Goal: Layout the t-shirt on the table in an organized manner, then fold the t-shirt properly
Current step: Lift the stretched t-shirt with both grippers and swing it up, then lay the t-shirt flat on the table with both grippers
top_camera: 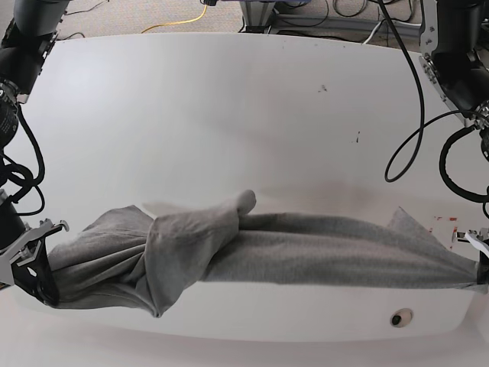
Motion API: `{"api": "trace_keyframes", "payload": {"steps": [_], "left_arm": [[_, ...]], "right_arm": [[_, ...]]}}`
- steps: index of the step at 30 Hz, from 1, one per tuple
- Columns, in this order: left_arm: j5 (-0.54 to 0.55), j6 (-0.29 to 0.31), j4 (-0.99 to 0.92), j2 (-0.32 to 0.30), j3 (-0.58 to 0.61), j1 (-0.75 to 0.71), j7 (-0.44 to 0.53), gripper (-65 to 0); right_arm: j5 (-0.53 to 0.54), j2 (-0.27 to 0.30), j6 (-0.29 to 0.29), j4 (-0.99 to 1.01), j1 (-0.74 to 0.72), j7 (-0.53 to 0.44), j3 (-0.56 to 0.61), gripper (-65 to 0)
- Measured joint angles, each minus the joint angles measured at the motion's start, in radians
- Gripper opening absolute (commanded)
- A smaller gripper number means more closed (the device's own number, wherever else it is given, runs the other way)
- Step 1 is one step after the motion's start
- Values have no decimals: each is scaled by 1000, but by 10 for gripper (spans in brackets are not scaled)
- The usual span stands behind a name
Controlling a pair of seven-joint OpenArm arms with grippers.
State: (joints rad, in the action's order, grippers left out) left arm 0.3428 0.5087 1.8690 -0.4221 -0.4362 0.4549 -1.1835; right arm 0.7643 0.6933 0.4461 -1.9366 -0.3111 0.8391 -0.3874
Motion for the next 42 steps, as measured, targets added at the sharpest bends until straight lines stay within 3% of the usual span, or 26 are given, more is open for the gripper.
{"api": "trace_keyframes", "payload": {"steps": [3,9,16,27,34,42], "left_arm": [[2,33,0,-6,-24,-9,2,-647],[5,39,-55,-7,-54,-5,17,-647],[-11,39,-158,-1,-25,-6,27,-647],[-14,34,-512,22,85,-26,233,-647],[-21,31,-710,20,130,-44,396,-647],[-21,27,-882,16,132,-28,523,-647]], "right_arm": [[-2,-1,4,-10,38,5,-32,-648],[-24,5,-1,5,35,-2,-43,-648],[-24,-7,1,152,-42,-3,106,-648],[-58,-102,0,546,-146,-50,268,-648],[-236,-172,0,718,-154,-192,323,-648],[-365,-231,1,785,-154,-251,322,-648]]}}
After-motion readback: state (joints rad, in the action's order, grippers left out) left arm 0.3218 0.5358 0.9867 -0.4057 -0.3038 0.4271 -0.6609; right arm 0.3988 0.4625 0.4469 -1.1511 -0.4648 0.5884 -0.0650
